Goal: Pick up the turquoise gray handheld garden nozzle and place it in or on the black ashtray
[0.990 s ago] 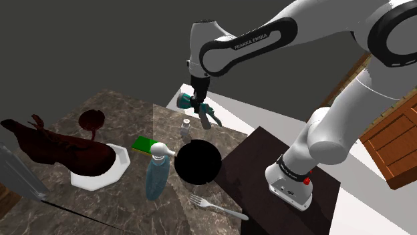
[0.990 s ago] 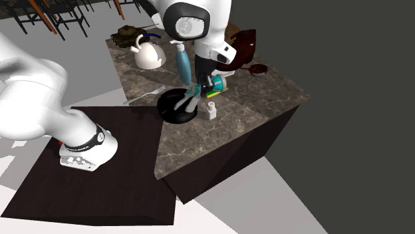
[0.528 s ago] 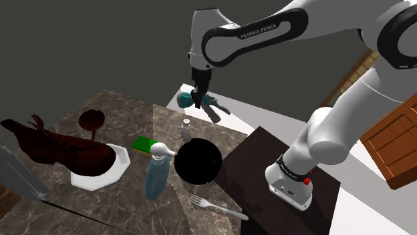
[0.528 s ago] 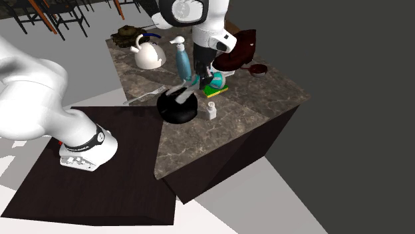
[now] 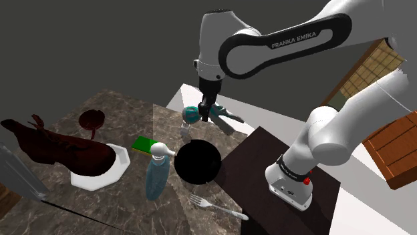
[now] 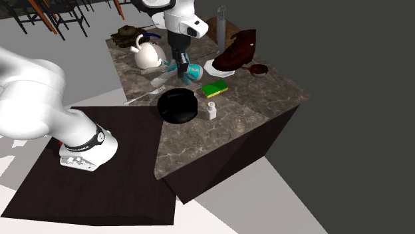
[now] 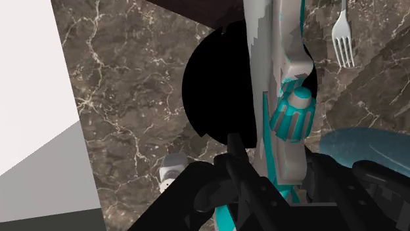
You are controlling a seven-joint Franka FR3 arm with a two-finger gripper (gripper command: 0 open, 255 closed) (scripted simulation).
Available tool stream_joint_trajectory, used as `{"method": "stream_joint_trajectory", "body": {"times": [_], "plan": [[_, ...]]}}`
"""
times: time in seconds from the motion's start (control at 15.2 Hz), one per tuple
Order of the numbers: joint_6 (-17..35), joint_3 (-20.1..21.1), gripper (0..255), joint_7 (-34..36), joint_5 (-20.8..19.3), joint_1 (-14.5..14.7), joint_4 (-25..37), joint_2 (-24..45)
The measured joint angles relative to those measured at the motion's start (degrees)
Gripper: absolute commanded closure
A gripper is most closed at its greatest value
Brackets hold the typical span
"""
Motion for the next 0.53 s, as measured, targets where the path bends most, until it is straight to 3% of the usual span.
{"method": "stream_joint_trajectory", "body": {"times": [0.26,0.53], "plan": [[-1.11,2.75,255,3.83,2.52,2.66,-2.90,-4.39],[1.00,3.44,255,4.50,3.07,3.16,-4.92,-4.35]]}}
